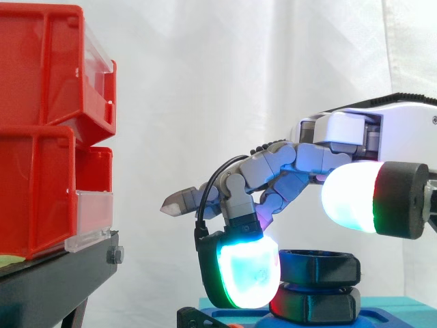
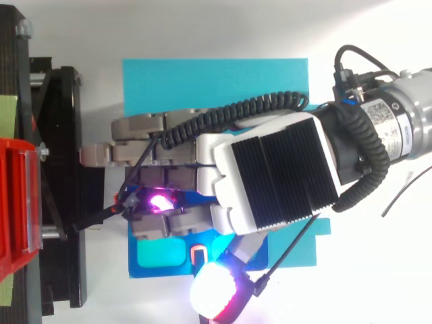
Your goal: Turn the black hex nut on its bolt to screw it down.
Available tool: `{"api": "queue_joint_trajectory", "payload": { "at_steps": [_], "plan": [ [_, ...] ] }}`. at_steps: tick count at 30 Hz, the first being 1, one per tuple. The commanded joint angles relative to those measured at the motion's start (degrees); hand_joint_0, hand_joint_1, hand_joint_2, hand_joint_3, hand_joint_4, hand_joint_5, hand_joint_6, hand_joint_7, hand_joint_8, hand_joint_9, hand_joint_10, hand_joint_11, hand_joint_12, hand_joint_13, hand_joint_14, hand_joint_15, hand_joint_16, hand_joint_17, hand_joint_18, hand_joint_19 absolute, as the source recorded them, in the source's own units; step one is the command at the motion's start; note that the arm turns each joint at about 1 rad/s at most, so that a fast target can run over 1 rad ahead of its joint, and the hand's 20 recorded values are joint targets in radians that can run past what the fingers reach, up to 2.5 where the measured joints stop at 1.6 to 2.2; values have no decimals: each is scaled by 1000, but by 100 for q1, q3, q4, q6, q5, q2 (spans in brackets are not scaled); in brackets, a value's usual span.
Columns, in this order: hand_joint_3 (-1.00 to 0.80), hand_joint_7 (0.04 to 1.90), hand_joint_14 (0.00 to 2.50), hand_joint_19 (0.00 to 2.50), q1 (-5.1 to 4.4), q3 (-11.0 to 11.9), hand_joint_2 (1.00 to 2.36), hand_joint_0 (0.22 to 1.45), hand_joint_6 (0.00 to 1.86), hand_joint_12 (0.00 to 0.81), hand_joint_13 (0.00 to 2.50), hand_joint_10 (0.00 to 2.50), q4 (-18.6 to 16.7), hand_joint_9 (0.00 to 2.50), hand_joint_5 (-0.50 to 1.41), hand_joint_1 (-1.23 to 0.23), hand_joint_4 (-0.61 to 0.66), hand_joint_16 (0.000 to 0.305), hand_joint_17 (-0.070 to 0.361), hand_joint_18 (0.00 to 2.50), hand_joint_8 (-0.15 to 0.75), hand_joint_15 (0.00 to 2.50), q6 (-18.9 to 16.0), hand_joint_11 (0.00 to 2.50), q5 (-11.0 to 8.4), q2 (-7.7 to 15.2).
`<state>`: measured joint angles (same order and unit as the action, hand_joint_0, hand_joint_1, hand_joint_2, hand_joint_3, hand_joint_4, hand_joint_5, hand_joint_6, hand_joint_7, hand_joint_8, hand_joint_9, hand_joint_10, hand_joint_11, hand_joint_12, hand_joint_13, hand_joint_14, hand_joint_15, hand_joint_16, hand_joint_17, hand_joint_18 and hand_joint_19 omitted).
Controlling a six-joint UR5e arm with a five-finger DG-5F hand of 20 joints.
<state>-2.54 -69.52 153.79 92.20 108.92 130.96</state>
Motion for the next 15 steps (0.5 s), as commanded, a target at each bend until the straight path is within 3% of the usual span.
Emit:
{"api": "queue_joint_trajectory", "payload": {
  "at_steps": [1,4,15],
  "plan": [
    [-500,1264,0,271,78,0,1000,491,674,368,390,5,-7,882,-36,-47,145,53,119,433,318,0,8,183,15,0],
    [-500,1256,0,262,183,0,1000,489,676,368,386,5,-24,876,-38,-42,150,53,120,433,321,0,17,180,103,0],
    [-500,1250,0,266,333,0,1000,488,675,370,385,5,-130,866,-39,-39,155,53,120,431,321,0,17,181,341,-9]
  ]
}}
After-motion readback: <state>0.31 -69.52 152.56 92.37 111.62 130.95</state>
